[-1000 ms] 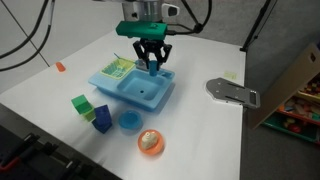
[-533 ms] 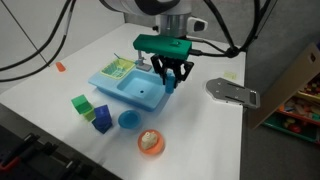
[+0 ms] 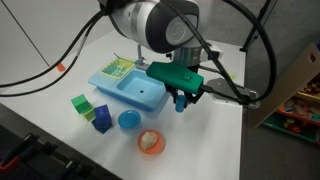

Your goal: Pick up the blue cup from the sink and put it on the table

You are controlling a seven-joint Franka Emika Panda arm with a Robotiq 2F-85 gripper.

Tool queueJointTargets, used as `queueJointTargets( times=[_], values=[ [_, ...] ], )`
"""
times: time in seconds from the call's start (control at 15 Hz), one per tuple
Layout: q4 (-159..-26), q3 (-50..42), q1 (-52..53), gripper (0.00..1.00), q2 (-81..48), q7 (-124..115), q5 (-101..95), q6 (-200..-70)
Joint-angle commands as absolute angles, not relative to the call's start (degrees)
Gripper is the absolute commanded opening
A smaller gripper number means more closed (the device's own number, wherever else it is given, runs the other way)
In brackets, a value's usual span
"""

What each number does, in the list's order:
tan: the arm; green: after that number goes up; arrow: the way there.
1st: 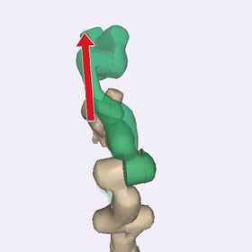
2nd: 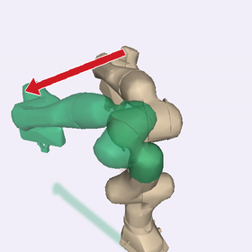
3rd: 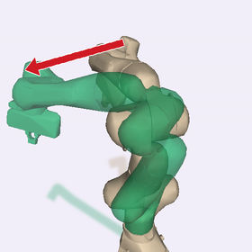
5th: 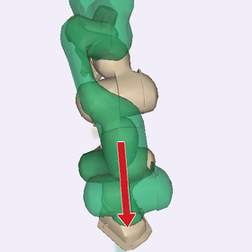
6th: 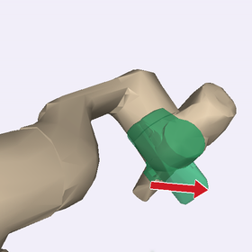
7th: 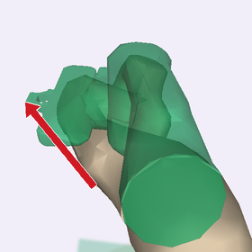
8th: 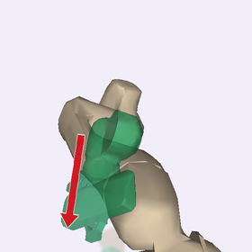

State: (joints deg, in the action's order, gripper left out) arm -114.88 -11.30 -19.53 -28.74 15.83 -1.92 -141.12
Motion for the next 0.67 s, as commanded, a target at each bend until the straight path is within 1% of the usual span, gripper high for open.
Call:
queueJointTargets(
  times=[0.0,0.6],
  values=[
    [-113.38,-9.91,-21.35,0.17,-32.4,16.33,0.34,-143.99],
    [-109.33,-7.8,-23.67,0.17,-41.36,16.11,2.27,-149.91]
  ],
)
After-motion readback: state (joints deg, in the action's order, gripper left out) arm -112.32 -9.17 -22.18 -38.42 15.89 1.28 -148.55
